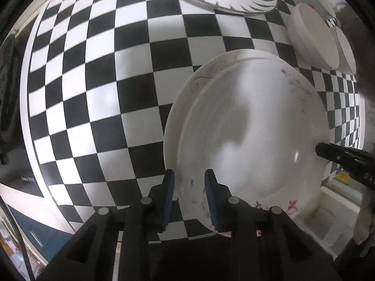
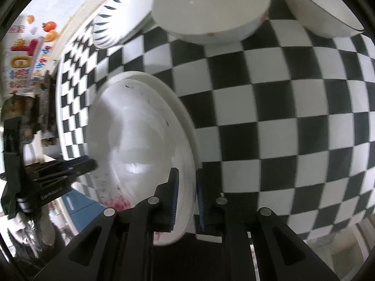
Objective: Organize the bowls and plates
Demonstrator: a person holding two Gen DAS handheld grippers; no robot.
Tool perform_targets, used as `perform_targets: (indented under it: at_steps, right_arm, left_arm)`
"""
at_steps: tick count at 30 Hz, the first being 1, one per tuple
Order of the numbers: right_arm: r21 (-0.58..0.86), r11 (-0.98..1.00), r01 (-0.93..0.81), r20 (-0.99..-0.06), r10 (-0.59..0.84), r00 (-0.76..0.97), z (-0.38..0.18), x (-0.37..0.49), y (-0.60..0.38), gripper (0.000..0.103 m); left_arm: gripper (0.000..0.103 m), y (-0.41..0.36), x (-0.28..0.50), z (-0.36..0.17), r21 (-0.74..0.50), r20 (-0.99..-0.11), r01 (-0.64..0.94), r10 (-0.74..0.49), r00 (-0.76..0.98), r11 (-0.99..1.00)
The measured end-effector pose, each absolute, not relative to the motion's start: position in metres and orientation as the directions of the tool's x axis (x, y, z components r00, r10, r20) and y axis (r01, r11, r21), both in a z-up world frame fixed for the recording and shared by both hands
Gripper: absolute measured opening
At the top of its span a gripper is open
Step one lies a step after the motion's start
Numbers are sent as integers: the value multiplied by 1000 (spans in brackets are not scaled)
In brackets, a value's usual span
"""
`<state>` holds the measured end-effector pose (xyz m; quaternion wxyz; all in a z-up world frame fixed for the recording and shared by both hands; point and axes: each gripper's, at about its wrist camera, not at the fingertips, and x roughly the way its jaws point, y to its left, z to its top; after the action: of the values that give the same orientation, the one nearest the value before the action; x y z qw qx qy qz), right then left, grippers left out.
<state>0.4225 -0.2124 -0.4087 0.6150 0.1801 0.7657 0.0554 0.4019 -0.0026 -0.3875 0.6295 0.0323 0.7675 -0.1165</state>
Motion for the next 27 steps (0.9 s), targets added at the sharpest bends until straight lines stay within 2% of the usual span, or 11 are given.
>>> perform_targets:
  at_steps: [3, 14, 27]
  right_arm:
    - [328, 920, 212, -912, 368, -184, -409, 422, -212, 18]
    - [301, 936, 180, -925, 333, -185, -403, 420, -208, 19]
    - [319, 943, 98, -937, 330, -116, -344, 436, -193, 19]
  left_arm:
    - [25, -7, 401, -387, -94, -982, 214, -56, -179, 972]
    - [25, 9, 396, -378, -112, -983, 174, -84, -160, 978]
    - [26, 8, 406, -293, -136, -990, 146, -138, 5, 980]
